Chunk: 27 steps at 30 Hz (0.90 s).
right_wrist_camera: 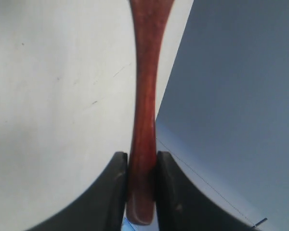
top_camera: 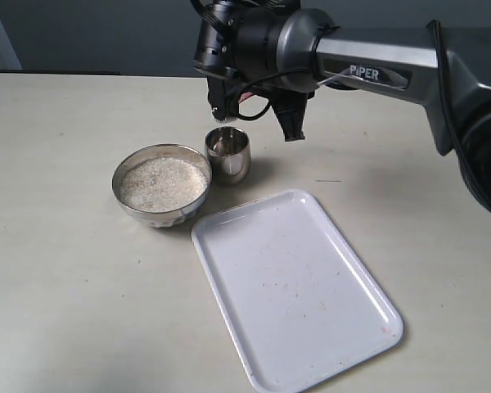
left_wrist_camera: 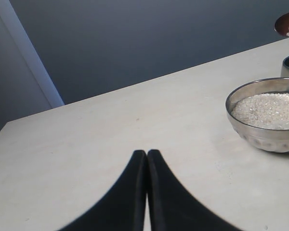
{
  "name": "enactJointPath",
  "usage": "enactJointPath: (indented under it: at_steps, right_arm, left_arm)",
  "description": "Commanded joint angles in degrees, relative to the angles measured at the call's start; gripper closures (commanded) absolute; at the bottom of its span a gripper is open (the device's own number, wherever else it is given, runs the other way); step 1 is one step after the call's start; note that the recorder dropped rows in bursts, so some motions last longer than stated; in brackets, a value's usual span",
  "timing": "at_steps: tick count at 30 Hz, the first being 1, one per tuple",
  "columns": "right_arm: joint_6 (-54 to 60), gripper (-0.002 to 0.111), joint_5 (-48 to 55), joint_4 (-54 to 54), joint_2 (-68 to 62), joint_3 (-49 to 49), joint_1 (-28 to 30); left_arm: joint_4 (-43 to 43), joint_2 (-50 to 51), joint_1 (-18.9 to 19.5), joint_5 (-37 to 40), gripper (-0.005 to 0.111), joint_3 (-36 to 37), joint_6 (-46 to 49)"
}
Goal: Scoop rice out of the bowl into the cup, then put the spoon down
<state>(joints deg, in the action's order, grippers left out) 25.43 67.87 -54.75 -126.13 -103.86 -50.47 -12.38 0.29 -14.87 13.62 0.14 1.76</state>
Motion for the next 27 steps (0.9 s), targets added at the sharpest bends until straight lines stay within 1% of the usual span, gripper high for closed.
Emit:
enactJointPath:
  at_steps: [1,27]
  right_arm:
    - [-1.80,0.109,1.08,-0.84,0.57,-0.39,0.04]
    - [-3.22,0.109,2.09,-0.37,0.57,-0.27,-1.13]
  left_arm:
    - [0.09,-0.29,-0.59,-0.18,0.106,-0.14,-0.26]
    - [0.09,-0.29,-0.59,-0.18,0.106,-0.14,-0.26]
